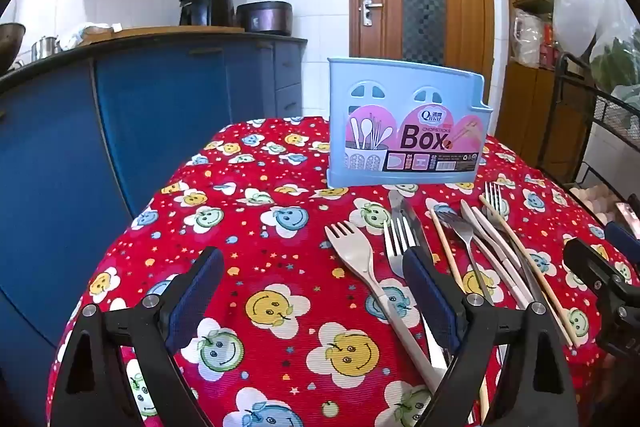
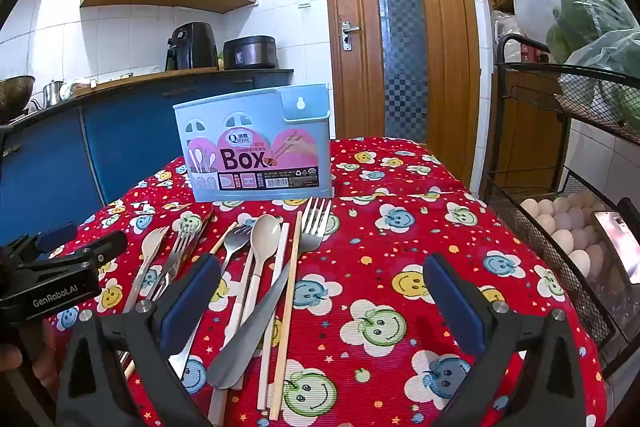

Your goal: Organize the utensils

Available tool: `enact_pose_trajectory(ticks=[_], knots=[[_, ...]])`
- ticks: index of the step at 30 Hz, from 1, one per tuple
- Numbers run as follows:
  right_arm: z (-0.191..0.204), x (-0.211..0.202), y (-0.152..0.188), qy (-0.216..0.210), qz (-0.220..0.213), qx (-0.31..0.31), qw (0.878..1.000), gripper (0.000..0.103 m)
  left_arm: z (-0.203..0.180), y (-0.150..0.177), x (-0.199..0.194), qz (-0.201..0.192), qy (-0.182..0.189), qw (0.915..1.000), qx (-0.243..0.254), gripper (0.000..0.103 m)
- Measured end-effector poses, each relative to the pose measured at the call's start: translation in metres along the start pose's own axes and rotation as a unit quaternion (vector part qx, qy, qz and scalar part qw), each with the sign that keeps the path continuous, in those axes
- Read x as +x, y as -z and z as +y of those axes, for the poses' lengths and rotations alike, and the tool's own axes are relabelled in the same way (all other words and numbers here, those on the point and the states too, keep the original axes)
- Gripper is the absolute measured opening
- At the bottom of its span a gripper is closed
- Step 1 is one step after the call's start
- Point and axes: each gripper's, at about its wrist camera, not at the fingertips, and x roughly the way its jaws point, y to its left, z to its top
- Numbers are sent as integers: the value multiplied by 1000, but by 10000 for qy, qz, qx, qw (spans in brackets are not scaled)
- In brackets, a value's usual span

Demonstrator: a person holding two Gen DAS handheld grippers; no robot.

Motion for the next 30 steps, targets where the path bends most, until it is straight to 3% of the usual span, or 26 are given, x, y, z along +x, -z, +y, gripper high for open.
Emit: enact_pose_trajectory(ticks=[30], knots=[[-1,-1,0,8,15,-14,10000,103,0,0,0,1,-2,10000,-14,91]])
